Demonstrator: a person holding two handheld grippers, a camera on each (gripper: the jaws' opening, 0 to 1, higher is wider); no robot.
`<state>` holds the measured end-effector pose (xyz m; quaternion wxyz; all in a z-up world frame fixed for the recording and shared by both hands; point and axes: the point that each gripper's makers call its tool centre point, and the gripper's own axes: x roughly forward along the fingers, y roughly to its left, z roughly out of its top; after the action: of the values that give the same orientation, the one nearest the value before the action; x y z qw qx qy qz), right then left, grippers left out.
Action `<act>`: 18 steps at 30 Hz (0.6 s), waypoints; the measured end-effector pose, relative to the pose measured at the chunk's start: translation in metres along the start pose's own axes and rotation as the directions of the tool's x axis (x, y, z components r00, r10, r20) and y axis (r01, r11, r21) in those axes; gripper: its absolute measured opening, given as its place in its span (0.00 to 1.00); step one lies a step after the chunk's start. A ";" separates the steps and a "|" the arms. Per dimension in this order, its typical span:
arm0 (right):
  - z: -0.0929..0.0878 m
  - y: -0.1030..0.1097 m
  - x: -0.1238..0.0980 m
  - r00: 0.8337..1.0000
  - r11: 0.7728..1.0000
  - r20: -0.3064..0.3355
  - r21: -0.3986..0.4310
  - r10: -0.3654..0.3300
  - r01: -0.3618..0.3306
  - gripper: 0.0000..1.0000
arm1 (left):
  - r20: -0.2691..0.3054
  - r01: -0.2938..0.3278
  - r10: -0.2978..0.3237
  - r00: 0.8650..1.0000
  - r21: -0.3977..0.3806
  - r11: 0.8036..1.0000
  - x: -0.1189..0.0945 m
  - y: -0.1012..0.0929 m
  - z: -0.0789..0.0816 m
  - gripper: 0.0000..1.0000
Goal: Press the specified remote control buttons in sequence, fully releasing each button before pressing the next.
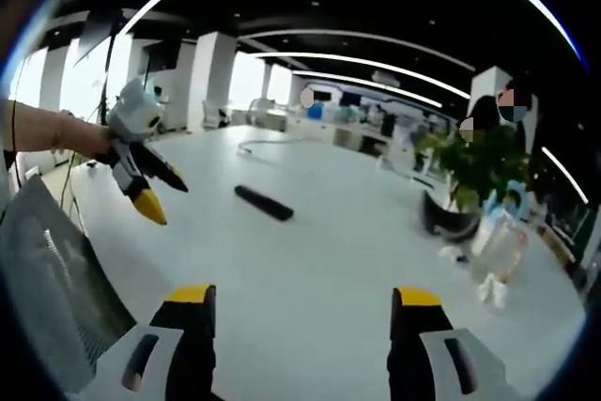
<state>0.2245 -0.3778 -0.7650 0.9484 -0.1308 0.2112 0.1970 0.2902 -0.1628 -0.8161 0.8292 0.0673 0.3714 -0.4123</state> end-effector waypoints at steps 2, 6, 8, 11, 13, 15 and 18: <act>0.000 0.000 0.000 1.000 1.000 -0.003 -0.001 0.002 -0.002 0.74 | -0.006 -0.003 0.003 1.000 0.007 1.000 0.001 0.002 0.000 0.88; -0.001 0.000 0.000 1.000 1.000 -0.008 0.000 0.001 -0.001 0.73 | -0.001 -0.001 0.001 1.000 -0.002 1.000 0.002 0.005 0.005 0.88; 0.000 0.000 0.000 1.000 1.000 -0.004 0.004 0.002 -0.002 0.74 | 0.005 0.002 -0.002 1.000 -0.008 1.000 0.003 0.006 0.007 0.88; 0.001 0.001 0.000 1.000 1.000 0.004 0.004 0.004 -0.004 0.73 | 0.010 0.007 -0.007 1.000 -0.012 1.000 0.004 0.006 0.009 0.88; 0.001 0.000 0.000 1.000 1.000 0.004 0.004 0.003 -0.003 0.73 | 0.010 0.012 -0.012 1.000 -0.013 1.000 0.005 0.006 0.010 0.87; 0.001 0.000 0.000 1.000 1.000 0.001 0.007 0.003 -0.003 0.73 | 0.005 0.013 -0.013 1.000 -0.014 1.000 0.006 0.007 0.009 0.87; -0.001 0.001 0.001 1.000 1.000 -0.006 0.006 0.006 -0.006 0.72 | 0.006 0.028 -0.028 1.000 -0.032 0.999 0.008 0.009 0.010 0.87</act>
<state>0.2246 -0.3773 -0.7660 0.9476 -0.1278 0.2150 0.1990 0.3049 -0.1661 -0.8158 0.8254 0.0478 0.3764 -0.4180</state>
